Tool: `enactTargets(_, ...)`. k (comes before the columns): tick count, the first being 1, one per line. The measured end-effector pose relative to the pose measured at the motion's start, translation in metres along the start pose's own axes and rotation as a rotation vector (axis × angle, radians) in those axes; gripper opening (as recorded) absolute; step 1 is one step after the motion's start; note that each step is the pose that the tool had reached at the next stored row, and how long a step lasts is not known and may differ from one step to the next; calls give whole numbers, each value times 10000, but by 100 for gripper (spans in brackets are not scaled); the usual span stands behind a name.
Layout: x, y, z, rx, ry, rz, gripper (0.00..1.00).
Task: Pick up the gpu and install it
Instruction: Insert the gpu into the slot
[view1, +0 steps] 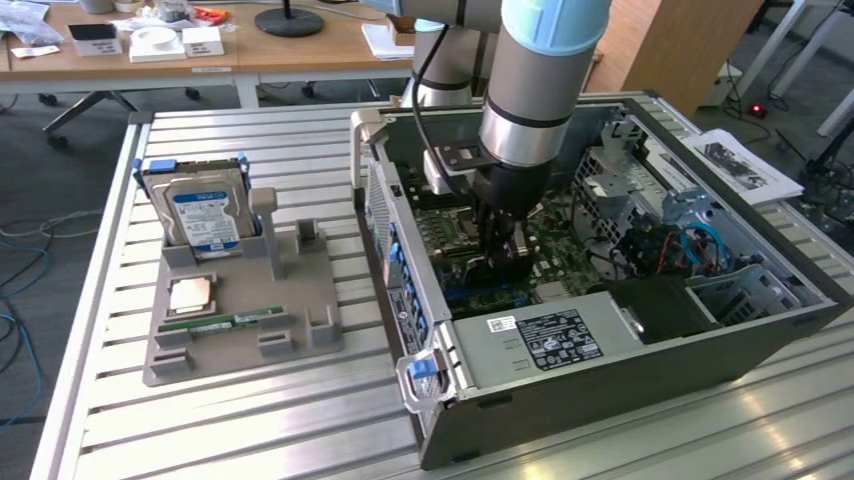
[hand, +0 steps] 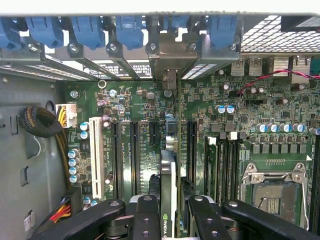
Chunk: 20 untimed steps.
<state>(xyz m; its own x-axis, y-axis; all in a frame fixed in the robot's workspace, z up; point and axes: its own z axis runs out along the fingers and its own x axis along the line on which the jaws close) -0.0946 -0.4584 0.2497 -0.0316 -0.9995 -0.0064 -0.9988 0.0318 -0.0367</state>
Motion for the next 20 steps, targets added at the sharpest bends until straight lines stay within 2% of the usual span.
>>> enactTargets(17, -2, 2, 7, -5, -13, 3, 27)
enactTargets(18, -1, 2, 10, 4, -14, 5, 28)
enactTargets(19, -1, 2, 10, 6, -12, 5, 33)
enactTargets(20, -1, 2, 6, 1, -3, 4, 33)
